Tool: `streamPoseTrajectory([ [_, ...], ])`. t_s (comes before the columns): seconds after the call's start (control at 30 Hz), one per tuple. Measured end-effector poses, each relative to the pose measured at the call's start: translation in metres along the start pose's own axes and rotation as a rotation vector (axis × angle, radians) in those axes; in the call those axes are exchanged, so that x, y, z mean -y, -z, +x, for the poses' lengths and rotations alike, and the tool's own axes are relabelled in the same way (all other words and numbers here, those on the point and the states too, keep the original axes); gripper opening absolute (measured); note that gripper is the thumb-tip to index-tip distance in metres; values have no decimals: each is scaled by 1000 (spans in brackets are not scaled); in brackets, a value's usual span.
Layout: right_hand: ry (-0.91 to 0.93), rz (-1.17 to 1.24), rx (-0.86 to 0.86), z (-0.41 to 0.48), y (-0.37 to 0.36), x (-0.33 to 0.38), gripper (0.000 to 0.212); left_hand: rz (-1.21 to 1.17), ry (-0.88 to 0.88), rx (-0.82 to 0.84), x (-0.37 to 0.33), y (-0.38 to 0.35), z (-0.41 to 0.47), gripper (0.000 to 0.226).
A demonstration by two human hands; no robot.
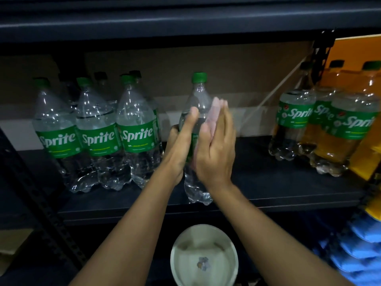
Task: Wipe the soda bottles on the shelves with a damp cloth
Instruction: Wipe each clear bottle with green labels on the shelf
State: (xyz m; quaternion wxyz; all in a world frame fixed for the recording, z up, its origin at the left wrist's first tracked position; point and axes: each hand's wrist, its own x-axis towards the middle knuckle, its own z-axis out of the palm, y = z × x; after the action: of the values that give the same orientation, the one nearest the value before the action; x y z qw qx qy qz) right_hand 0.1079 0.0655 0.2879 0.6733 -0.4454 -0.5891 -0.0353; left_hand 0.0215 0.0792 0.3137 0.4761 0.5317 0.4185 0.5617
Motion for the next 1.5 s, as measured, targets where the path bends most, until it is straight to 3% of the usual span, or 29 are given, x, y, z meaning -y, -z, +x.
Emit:
streamPoseTrajectory([
  [0.13,-25,29,28,-60,-2,-29,65,-61,46,-33,13,3,18,117],
  [0.37,-196,71,216,-98,15,-43,62,-38,18,-76,4,1,4,138],
  [0.53,-201,118,183,-28,18,-17,56,-4,51,-13,11,8,18,102],
  [0.7,-190,93,285,65,22,19,50,18,24,65,-6,7,4,93],
  [0.87,-157,84,209,69,14,25,51,-103,8,93,-20,2,-13,66],
  [0.93,-90,62,89,47,10,22,53,-50,-13,103,-18,-1,-15,75],
  [1.03,-8,4,-24,5,3,6,55,-33,13,71,-2,0,-3,114],
  [1.23,-133,88,99,-81,9,-38,62,-14,-24,-47,0,-2,-5,150],
  [1.37,-290,151,196,-104,19,-49,62,15,-15,-44,-4,-3,-10,140],
  [1.5,-262,148,198,-68,25,-32,54,-32,32,9,6,5,3,115],
])
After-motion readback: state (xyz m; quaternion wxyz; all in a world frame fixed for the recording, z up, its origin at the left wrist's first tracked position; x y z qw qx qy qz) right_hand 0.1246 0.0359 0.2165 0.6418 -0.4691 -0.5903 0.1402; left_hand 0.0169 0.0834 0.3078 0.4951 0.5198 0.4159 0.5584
